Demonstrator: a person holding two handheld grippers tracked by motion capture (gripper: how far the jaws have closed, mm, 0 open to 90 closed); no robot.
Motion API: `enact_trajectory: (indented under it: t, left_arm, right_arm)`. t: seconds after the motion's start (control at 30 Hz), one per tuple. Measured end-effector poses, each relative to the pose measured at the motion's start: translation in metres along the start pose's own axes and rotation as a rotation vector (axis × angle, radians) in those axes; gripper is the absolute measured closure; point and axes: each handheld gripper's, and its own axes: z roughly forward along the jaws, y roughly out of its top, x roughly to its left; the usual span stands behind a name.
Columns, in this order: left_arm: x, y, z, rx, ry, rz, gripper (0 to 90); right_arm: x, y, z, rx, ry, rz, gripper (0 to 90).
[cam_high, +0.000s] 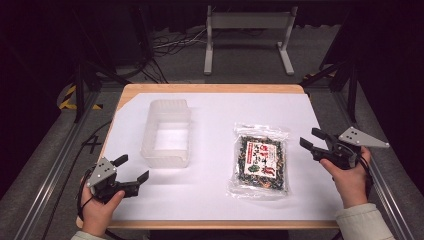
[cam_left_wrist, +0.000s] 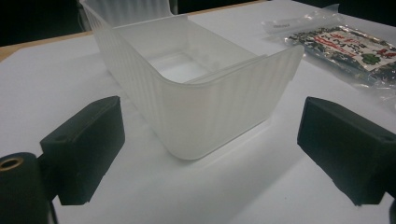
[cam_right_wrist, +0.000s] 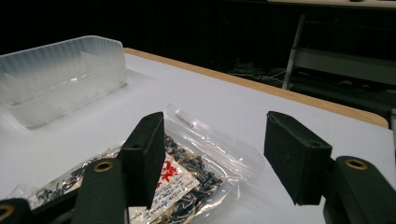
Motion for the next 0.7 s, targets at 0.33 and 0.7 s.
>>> enact_trajectory:
  t: [0.33,0.7]
  left_arm:
    - [0.001,0.000,0.000,0.010,-0.001,0.009,8.8]
    - [0.001,0.000,0.001,0.014,0.000,0.017,8.9]
  right_arm:
    - [-0.017,0.022,0.026,-0.011,0.075,0.008,35.4]
    - [-0.032,0.025,0.048,-0.028,0.078,0.021,33.4]
